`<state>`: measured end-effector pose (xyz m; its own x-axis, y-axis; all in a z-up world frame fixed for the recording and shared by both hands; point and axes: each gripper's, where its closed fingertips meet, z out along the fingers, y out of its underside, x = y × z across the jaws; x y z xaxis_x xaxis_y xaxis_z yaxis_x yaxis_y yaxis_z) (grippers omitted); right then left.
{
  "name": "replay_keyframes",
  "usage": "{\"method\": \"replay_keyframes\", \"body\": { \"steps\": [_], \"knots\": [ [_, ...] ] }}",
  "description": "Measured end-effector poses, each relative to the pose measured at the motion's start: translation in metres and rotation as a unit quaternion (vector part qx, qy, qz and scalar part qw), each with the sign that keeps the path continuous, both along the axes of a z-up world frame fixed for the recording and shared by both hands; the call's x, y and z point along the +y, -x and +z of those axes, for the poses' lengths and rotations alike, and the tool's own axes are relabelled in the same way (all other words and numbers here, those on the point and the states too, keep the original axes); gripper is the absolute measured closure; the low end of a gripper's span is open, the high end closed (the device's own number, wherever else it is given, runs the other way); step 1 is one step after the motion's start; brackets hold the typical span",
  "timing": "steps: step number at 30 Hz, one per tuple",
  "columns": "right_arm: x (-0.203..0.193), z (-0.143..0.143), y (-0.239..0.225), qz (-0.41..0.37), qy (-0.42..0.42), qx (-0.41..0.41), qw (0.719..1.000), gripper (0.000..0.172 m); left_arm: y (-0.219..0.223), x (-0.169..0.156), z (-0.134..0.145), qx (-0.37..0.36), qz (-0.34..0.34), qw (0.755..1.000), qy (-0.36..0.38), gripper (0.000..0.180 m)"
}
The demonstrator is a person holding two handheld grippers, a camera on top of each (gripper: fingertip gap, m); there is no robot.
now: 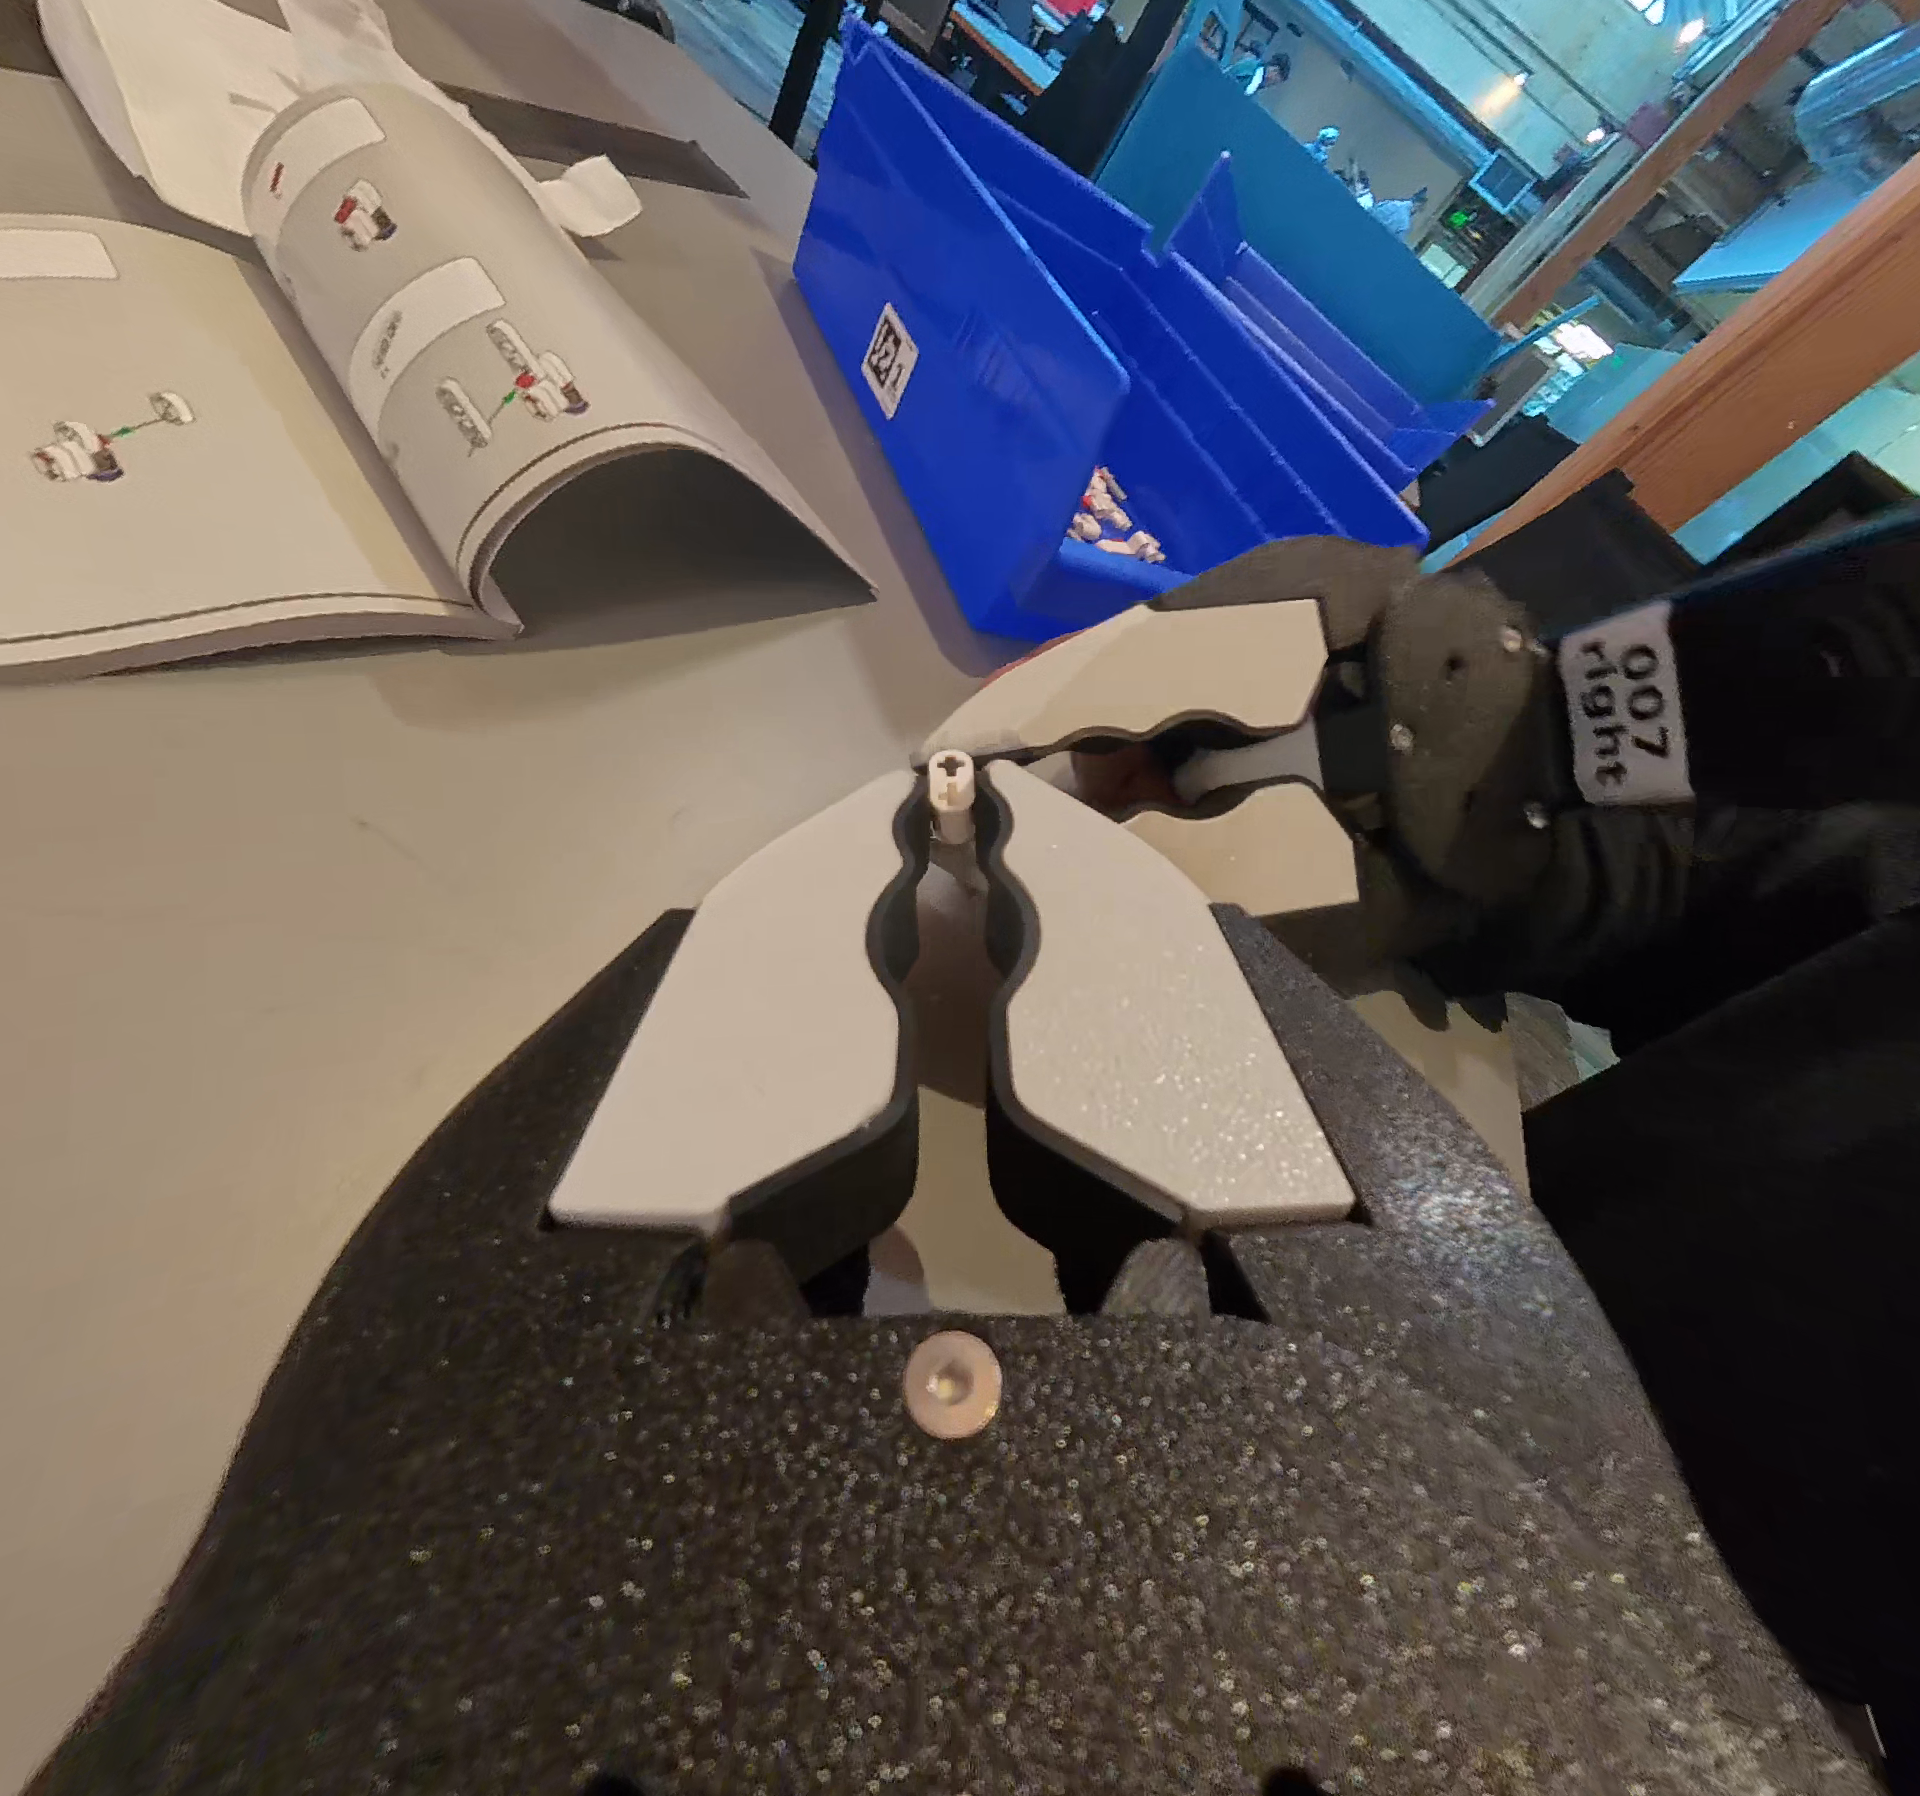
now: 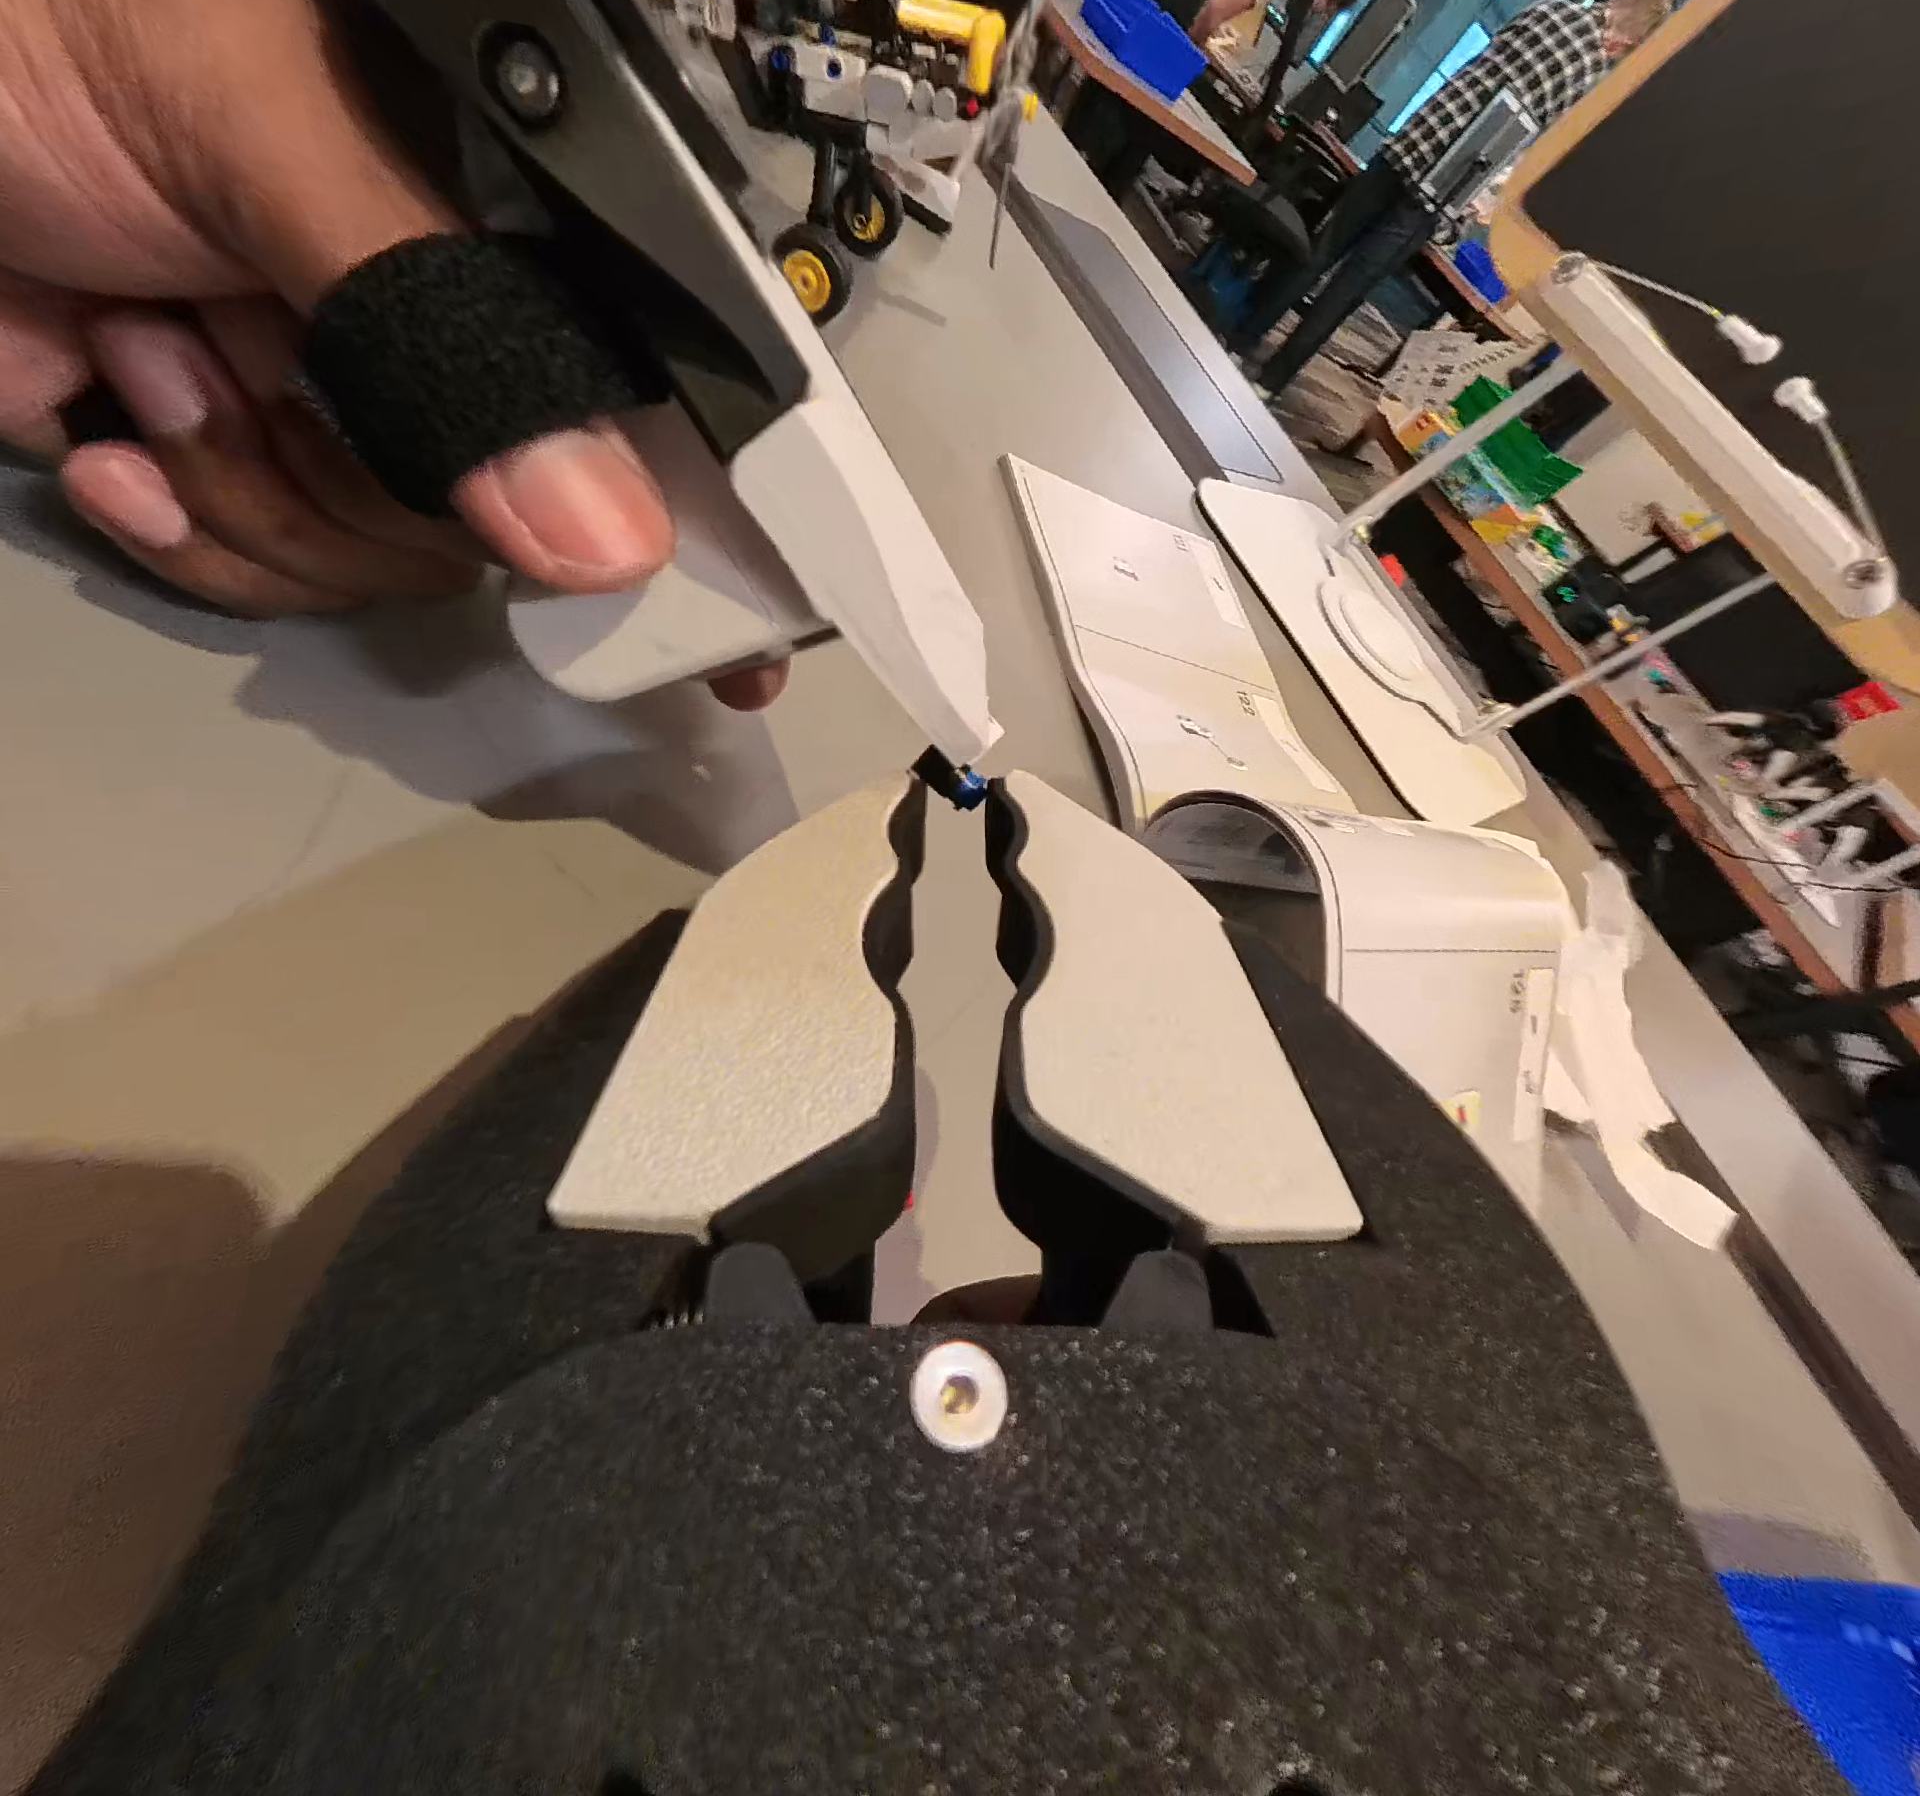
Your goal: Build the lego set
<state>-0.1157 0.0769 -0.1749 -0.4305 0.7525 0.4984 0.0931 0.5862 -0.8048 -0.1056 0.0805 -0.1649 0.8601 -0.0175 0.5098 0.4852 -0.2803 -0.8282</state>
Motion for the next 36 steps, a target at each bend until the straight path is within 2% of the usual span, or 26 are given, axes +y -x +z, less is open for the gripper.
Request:
{"method": "replay_keyframes", "body": {
  "steps": [5,14,19,23,36],
  "knots": [
    [0.001,0.006,-0.005,0.050,0.077,-0.020,0.996,0.163,-0.008,0.000,0.006,0.008,-0.038,0.999,-0.024,0.170],
    [-0.002,0.011,-0.015,0.106,0.124,-0.035,0.986,0.164,-0.014,-0.001,0.011,0.063,-0.069,0.995,-0.043,0.167],
    [-0.001,0.018,-0.018,0.128,0.180,-0.050,0.974,0.165,-0.013,-0.004,0.017,0.110,-0.083,0.988,-0.068,0.164],
    [0.004,0.022,-0.017,0.122,0.211,-0.055,0.968,0.165,-0.015,-0.003,0.018,0.078,-0.088,0.991,-0.072,0.164],
    [0.000,0.020,-0.014,0.096,0.200,-0.047,0.974,0.165,-0.016,0.002,0.018,0.037,-0.051,0.996,-0.067,0.163]
  ]
}}
